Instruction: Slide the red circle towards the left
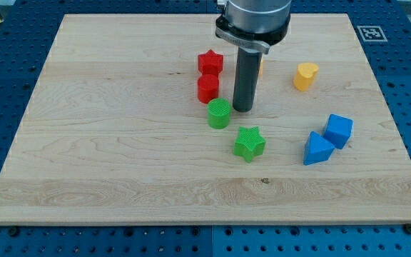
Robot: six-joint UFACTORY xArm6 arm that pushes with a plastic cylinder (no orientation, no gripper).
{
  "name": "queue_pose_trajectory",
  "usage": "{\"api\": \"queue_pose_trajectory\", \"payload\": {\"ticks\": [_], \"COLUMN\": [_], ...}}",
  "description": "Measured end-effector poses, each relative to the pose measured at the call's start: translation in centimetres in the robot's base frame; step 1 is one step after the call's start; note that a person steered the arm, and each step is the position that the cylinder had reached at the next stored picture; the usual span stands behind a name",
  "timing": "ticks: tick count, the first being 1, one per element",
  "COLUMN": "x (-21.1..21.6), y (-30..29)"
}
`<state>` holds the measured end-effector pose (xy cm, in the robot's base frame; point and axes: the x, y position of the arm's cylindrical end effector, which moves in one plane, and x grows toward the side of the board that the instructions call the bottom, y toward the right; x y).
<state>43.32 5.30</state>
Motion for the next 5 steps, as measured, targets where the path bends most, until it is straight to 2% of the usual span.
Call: {"api": "queue_pose_trajectory", "payload": {"ticks": [2, 3, 5], "x": [0.4, 2.4, 1.1], "y": [-2.1, -2.1, -2.0]}}
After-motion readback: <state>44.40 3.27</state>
